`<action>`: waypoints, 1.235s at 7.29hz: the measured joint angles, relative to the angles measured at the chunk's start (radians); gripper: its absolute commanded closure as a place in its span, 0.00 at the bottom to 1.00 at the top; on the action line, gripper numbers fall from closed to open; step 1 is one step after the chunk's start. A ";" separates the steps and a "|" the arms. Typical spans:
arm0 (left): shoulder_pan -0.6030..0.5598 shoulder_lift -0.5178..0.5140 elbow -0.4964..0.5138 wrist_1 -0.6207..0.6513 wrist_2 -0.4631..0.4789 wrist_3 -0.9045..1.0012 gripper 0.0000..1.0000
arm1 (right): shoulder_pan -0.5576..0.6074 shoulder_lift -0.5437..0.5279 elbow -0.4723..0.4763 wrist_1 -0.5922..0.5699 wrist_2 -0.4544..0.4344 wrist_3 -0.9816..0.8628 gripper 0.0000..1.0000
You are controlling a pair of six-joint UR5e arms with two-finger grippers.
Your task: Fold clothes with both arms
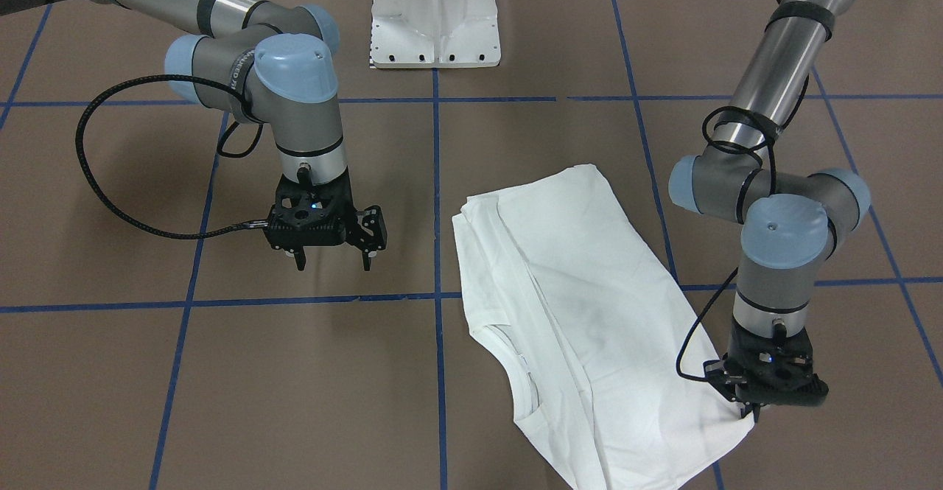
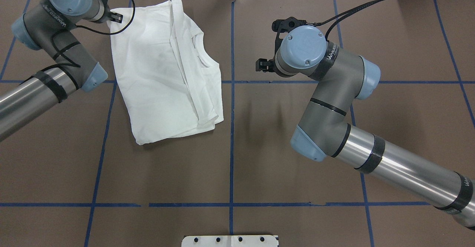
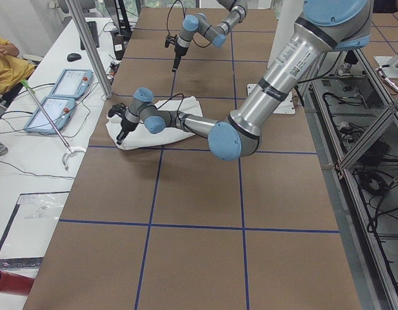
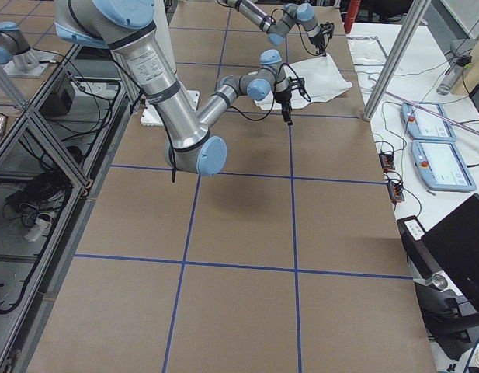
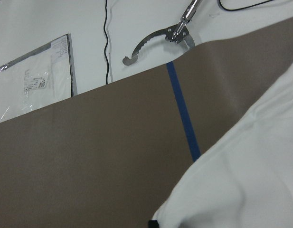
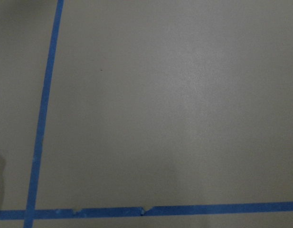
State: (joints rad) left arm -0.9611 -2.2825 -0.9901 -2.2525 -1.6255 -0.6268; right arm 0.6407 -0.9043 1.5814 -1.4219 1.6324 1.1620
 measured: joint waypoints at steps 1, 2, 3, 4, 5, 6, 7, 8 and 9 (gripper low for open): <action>-0.013 -0.009 0.015 -0.041 -0.020 0.012 0.00 | -0.010 0.014 -0.008 0.002 -0.002 0.034 0.03; -0.032 0.012 -0.011 -0.067 -0.072 0.028 0.00 | -0.023 0.049 -0.036 0.002 -0.007 0.091 0.17; -0.051 0.053 -0.060 -0.081 -0.132 0.045 0.00 | -0.041 0.109 -0.095 0.015 -0.028 0.164 0.19; -0.061 0.097 -0.115 -0.086 -0.170 0.060 0.00 | -0.064 0.175 -0.183 0.055 -0.064 0.238 0.21; -0.066 0.131 -0.160 -0.088 -0.185 0.066 0.00 | -0.084 0.240 -0.287 0.103 -0.093 0.283 0.25; -0.067 0.150 -0.188 -0.088 -0.191 0.066 0.00 | -0.101 0.302 -0.387 0.144 -0.120 0.308 0.32; -0.068 0.159 -0.203 -0.088 -0.193 0.065 0.00 | -0.117 0.355 -0.481 0.185 -0.146 0.319 0.35; -0.068 0.164 -0.209 -0.089 -0.193 0.061 0.00 | -0.126 0.390 -0.557 0.226 -0.166 0.323 0.36; -0.068 0.168 -0.213 -0.089 -0.194 0.059 0.00 | -0.130 0.415 -0.616 0.256 -0.181 0.323 0.39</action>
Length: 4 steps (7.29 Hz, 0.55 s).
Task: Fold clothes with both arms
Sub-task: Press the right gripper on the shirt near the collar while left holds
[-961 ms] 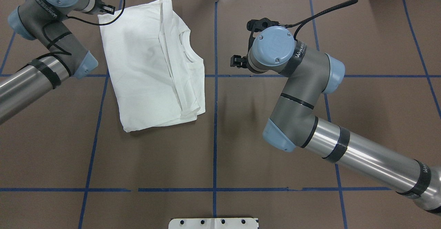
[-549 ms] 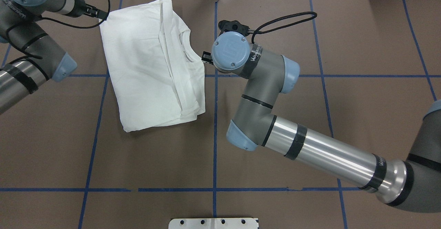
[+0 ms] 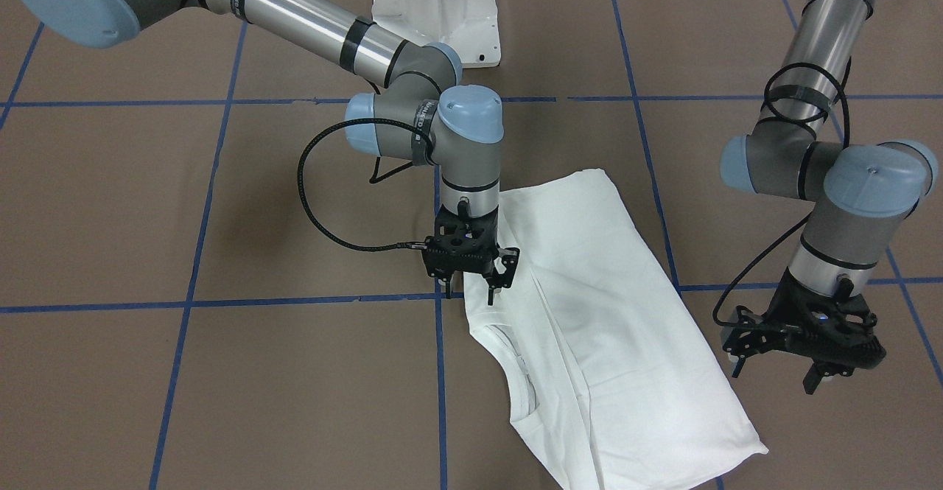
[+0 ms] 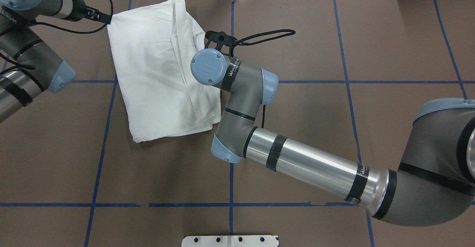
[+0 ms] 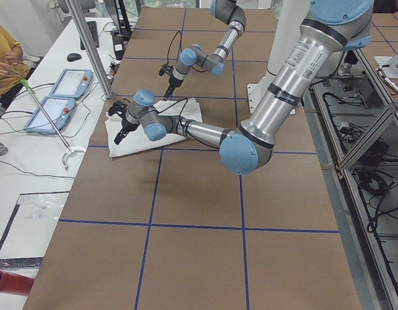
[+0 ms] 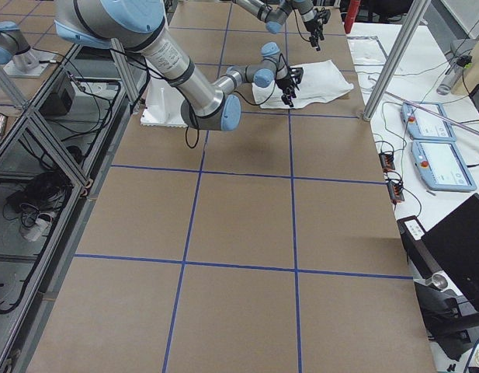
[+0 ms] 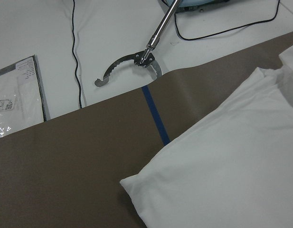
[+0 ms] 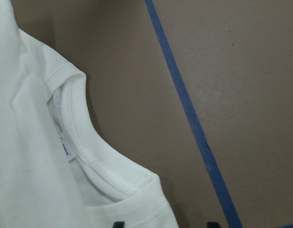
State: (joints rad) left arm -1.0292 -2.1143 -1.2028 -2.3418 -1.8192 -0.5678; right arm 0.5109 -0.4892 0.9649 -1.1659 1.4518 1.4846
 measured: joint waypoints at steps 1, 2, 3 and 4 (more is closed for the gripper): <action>0.000 0.006 -0.004 0.000 0.000 -0.001 0.00 | -0.003 0.016 -0.039 0.016 -0.010 -0.003 0.43; 0.000 0.009 -0.006 0.001 0.000 -0.001 0.00 | -0.005 0.022 -0.059 0.022 -0.018 -0.008 0.44; 0.000 0.010 -0.007 0.001 0.000 -0.001 0.00 | -0.008 0.025 -0.069 0.024 -0.025 -0.017 0.46; 0.000 0.011 -0.007 0.001 0.000 -0.001 0.00 | -0.011 0.025 -0.077 0.025 -0.029 -0.035 0.67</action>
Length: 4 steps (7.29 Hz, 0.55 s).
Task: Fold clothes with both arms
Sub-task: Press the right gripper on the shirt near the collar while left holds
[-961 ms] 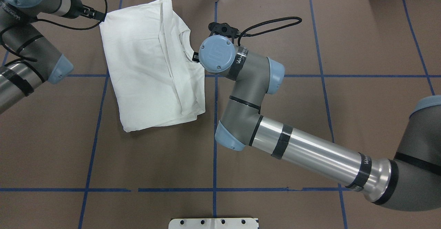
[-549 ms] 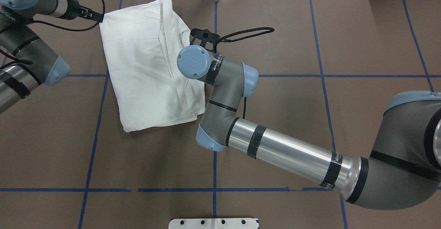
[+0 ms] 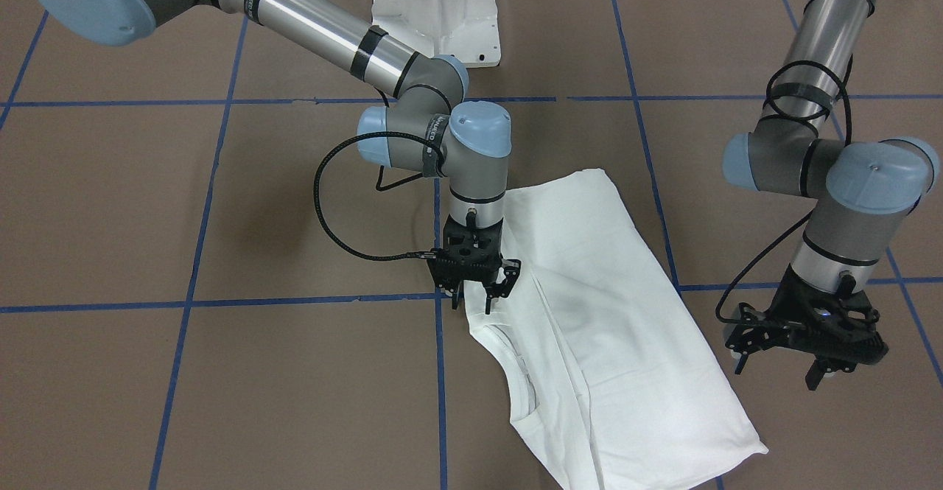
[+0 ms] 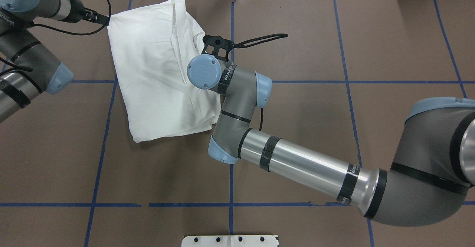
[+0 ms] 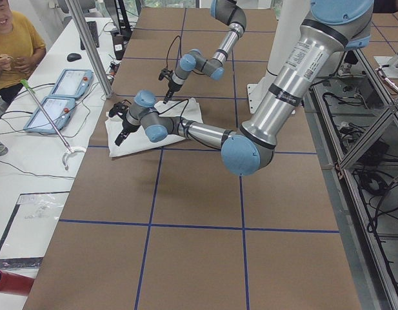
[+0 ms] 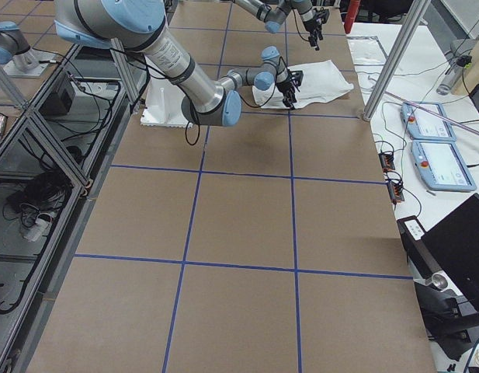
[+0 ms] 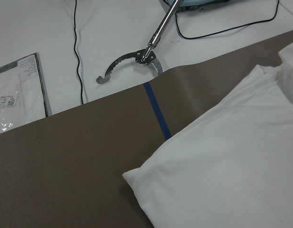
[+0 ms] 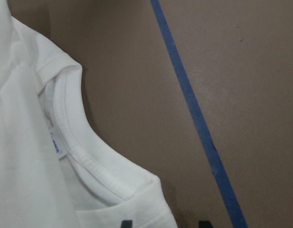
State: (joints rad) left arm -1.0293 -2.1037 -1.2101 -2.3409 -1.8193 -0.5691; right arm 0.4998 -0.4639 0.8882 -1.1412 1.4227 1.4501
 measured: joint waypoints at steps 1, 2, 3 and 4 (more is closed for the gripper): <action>0.000 0.000 0.000 0.000 0.000 0.000 0.00 | -0.002 0.001 -0.005 0.000 -0.002 -0.013 1.00; 0.000 0.000 0.000 0.000 0.000 0.000 0.00 | -0.004 0.002 -0.007 0.000 -0.003 -0.019 1.00; -0.001 0.000 0.000 0.000 0.000 0.000 0.00 | -0.004 0.004 -0.007 0.000 -0.003 -0.022 1.00; -0.001 0.001 0.000 0.000 0.000 0.000 0.00 | -0.004 0.005 -0.004 -0.001 -0.002 -0.027 1.00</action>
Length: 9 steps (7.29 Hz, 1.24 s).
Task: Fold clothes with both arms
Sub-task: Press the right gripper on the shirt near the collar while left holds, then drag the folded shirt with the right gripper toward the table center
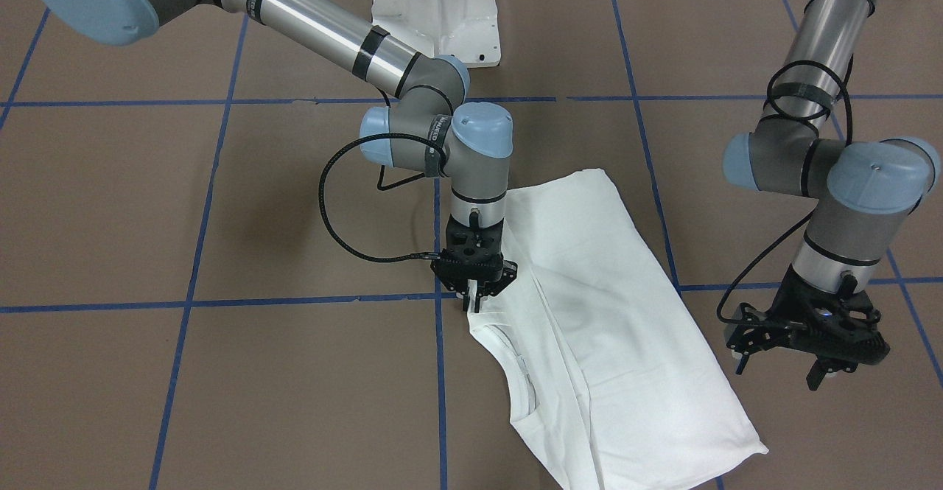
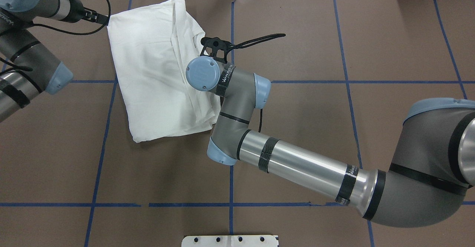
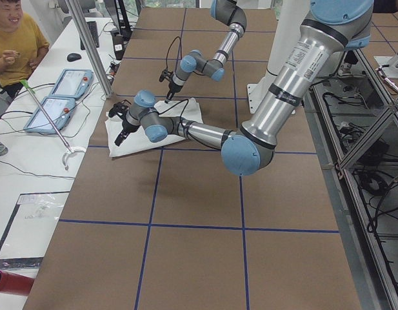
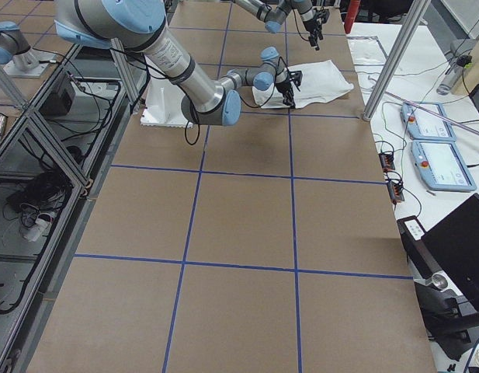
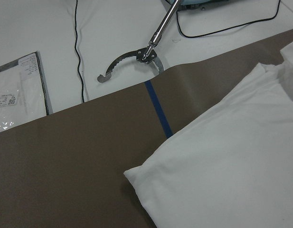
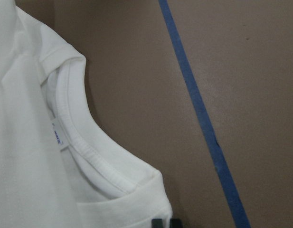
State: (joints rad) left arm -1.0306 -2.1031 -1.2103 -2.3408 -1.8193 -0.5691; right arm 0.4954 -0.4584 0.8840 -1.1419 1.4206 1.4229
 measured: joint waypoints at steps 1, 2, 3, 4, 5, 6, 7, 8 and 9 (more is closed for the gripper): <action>0.000 0.000 0.000 0.000 0.000 0.000 0.00 | 0.000 0.000 0.012 -0.003 0.002 -0.005 1.00; 0.001 0.000 0.000 -0.001 0.000 0.000 0.00 | 0.000 -0.009 0.051 -0.025 0.005 -0.007 1.00; 0.001 0.001 0.000 -0.001 0.000 0.000 0.00 | -0.003 -0.046 0.137 -0.082 0.006 -0.008 1.00; 0.000 0.004 -0.002 -0.001 0.000 0.000 0.00 | -0.009 -0.126 0.271 -0.149 0.006 -0.008 1.00; 0.001 0.009 -0.006 -0.001 0.000 0.000 0.00 | -0.021 -0.233 0.422 -0.197 0.004 -0.007 1.00; 0.001 0.013 -0.011 -0.002 0.000 0.000 0.00 | -0.039 -0.349 0.578 -0.239 0.000 -0.007 1.00; 0.001 0.015 -0.016 -0.002 0.000 0.000 0.00 | -0.060 -0.453 0.713 -0.272 -0.010 -0.007 1.00; 0.002 0.019 -0.022 -0.002 0.000 0.000 0.00 | -0.084 -0.539 0.811 -0.287 -0.033 -0.007 0.28; 0.002 0.024 -0.029 -0.002 0.000 0.001 0.00 | -0.105 -0.598 0.876 -0.293 -0.056 -0.006 0.00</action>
State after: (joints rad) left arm -1.0283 -2.0788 -1.2393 -2.3424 -1.8197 -0.5681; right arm 0.3899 -1.0566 1.7596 -1.4348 1.3643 1.4170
